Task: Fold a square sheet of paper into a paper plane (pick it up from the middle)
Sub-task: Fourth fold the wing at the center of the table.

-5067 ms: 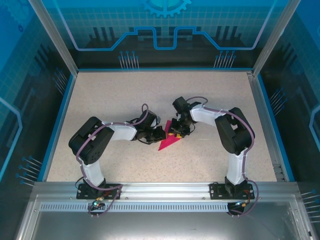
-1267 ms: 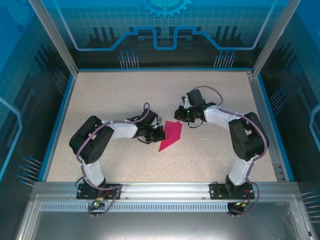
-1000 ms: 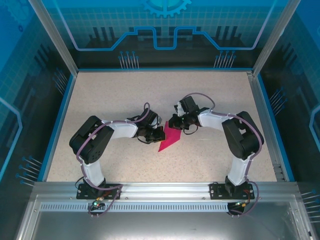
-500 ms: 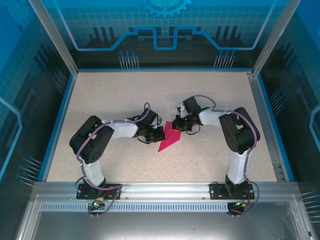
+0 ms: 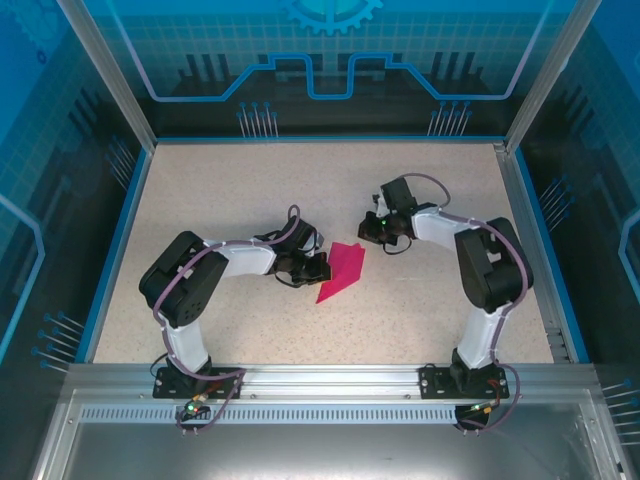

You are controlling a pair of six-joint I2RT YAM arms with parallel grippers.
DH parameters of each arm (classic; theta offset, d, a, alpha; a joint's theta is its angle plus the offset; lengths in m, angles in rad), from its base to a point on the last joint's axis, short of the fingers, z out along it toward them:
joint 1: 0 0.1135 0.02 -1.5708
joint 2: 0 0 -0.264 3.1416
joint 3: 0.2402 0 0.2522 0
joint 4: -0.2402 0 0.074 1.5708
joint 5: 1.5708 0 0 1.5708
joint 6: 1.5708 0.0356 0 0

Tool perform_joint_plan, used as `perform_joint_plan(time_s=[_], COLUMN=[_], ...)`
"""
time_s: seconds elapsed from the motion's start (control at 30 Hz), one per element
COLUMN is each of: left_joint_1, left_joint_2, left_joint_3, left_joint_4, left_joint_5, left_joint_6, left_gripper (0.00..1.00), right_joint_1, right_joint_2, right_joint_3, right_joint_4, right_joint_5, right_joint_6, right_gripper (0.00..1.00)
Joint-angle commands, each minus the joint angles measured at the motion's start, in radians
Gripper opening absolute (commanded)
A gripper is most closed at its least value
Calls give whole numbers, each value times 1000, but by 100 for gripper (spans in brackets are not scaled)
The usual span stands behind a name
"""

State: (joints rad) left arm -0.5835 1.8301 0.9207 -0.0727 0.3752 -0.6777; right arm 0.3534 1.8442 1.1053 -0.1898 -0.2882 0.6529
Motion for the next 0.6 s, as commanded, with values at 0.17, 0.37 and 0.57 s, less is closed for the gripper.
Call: perform_joint_plan(time_s=[0.17,0.37,0.57], left_joint_1=[-9,-9,-10], left_joint_2=[57,47,37], left_joint_3=[-20,-22,-17], left_joint_4=[-134,-138,-138], left_joint_5=[-7,-12,-9], left_joint_6=[20,19,15], left_gripper=[0,0,0], right_joint_1=[120,160,159], right_joint_2=[-50,5,54], right_joint_3=[-153,-165,-159], right_joint_4=[179,190,134], right_joint_5=[-224,-215,-174], right_joint_6=[123,157,159], right_gripper=[5,5,5])
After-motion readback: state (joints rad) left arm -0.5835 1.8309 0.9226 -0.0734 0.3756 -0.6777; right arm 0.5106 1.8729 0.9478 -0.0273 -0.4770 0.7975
